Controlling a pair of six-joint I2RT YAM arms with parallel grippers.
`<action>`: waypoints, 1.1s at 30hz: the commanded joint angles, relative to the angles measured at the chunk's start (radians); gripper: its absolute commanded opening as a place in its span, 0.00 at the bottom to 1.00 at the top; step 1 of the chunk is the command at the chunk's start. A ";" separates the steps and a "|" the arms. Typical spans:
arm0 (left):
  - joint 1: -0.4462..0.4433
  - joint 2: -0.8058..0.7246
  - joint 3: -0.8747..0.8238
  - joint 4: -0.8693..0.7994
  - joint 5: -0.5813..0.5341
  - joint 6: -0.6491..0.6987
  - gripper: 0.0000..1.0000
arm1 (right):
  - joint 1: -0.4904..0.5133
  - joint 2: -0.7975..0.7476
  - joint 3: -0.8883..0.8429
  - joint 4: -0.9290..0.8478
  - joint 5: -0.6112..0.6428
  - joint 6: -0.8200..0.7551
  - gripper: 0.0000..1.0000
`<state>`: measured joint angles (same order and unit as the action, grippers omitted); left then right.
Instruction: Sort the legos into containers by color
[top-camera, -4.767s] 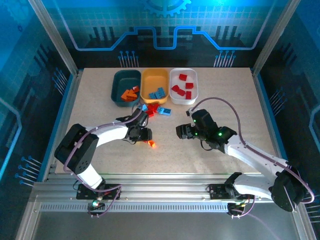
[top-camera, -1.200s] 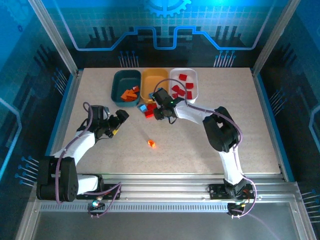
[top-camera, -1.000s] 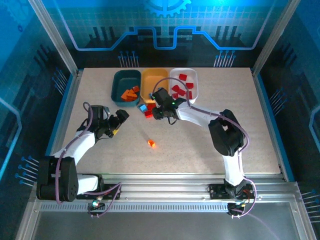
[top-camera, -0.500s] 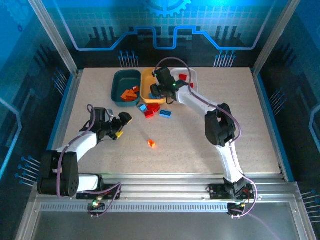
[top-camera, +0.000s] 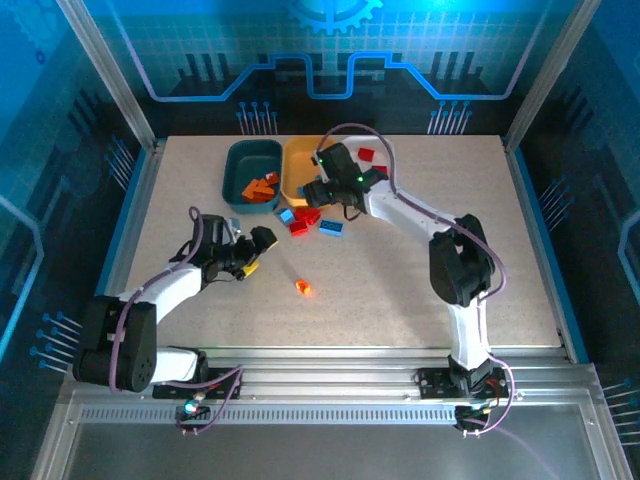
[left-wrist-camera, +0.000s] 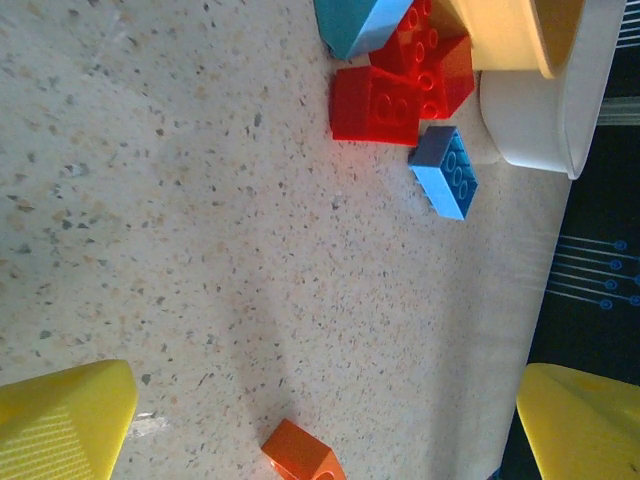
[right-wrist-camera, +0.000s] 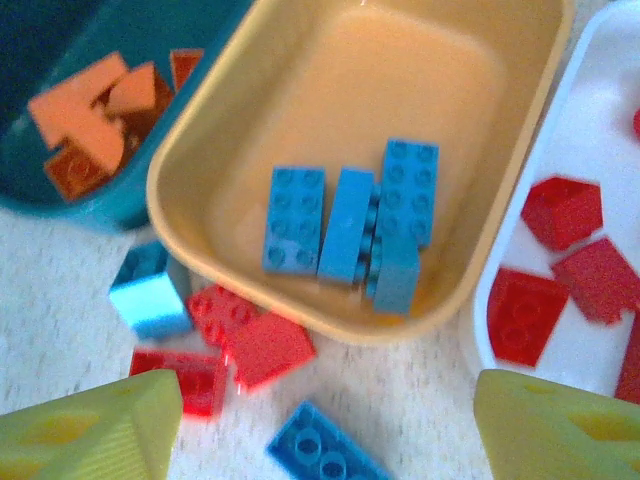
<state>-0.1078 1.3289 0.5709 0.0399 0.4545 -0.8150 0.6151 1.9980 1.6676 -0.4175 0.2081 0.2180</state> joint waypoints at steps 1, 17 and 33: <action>-0.018 0.003 -0.016 0.018 0.022 -0.014 0.99 | 0.002 -0.011 -0.112 0.021 -0.112 -0.084 0.82; -0.023 -0.010 -0.062 0.004 0.038 -0.014 0.99 | -0.012 0.225 0.028 -0.149 -0.082 -0.183 0.71; -0.023 -0.020 -0.065 0.002 0.030 -0.016 0.99 | 0.078 -0.096 -0.267 0.004 -0.061 -0.157 0.26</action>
<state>-0.1276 1.3289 0.5186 0.0509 0.4694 -0.8371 0.6765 2.0075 1.4197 -0.4568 0.1486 0.0486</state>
